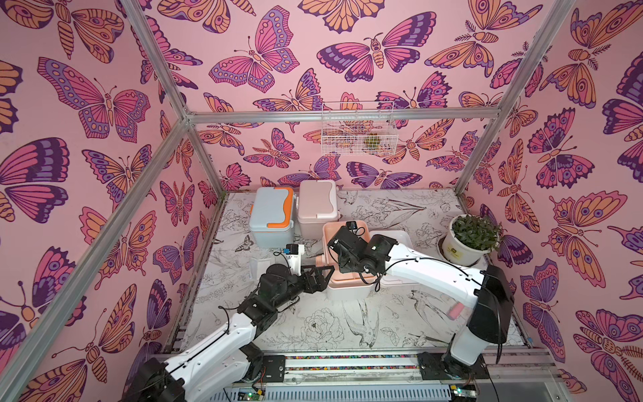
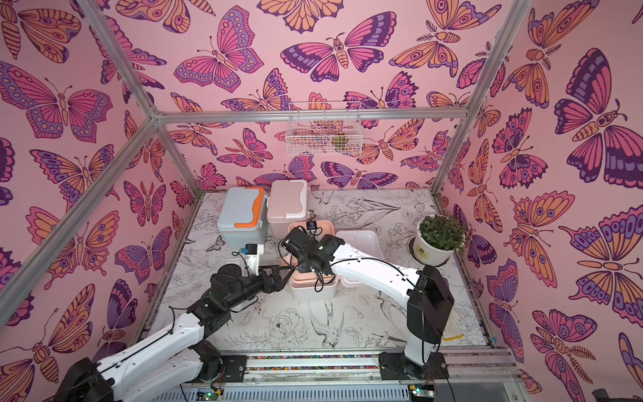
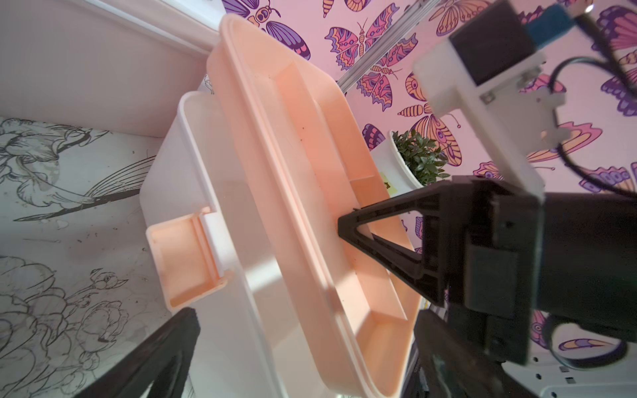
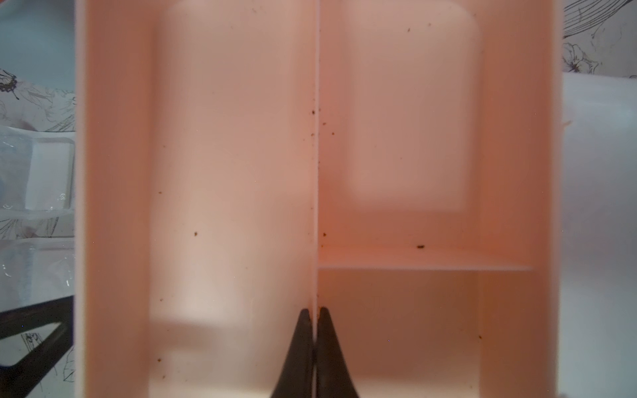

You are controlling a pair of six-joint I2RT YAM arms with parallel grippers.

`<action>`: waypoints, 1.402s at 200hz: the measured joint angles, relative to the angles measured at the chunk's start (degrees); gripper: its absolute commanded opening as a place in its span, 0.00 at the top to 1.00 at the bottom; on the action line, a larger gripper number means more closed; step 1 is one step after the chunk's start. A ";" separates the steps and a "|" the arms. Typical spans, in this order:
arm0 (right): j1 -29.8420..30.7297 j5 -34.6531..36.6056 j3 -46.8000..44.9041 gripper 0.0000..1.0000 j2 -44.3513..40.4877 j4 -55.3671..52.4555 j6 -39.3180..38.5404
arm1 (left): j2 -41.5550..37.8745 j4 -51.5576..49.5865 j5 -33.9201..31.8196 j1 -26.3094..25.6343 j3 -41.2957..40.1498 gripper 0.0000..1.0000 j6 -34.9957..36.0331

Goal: Open first aid kits and take out gauze
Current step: Pick up the compartment layer from the first aid kit, then place the compartment layer in the first aid kit.

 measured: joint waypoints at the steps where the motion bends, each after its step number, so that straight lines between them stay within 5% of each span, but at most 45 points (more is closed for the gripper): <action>1: 0.00 0.02 0.00 1.00 0.00 -0.02 -0.07 | -0.42 -0.37 -0.07 0.02 0.00 0.00 -0.11; 66: 0.00 -0.66 -4.17 1.00 -7.19 2.03 -4.46 | -9.14 -16.87 -1.05 1.14 6.45 0.00 -1.75; 151: -0.87 1.25 -27.93 1.00 -57.42 18.14 -13.64 | -18.05 -23.80 5.07 1.86 18.14 0.00 2.58; 193: -0.92 6.01 -35.06 1.00 -75.01 18.62 -14.95 | -22.73 -25.73 7.04 1.97 18.40 0.00 4.76; 239: -0.92 7.48 -34.82 1.00 -73.07 18.49 -15.13 | -21.07 -26.27 7.10 1.97 18.40 0.00 5.64; 280: -0.92 3.91 -27.89 1.00 -52.15 17.42 -13.77 | -12.39 -30.05 2.99 2.14 20.24 0.00 5.84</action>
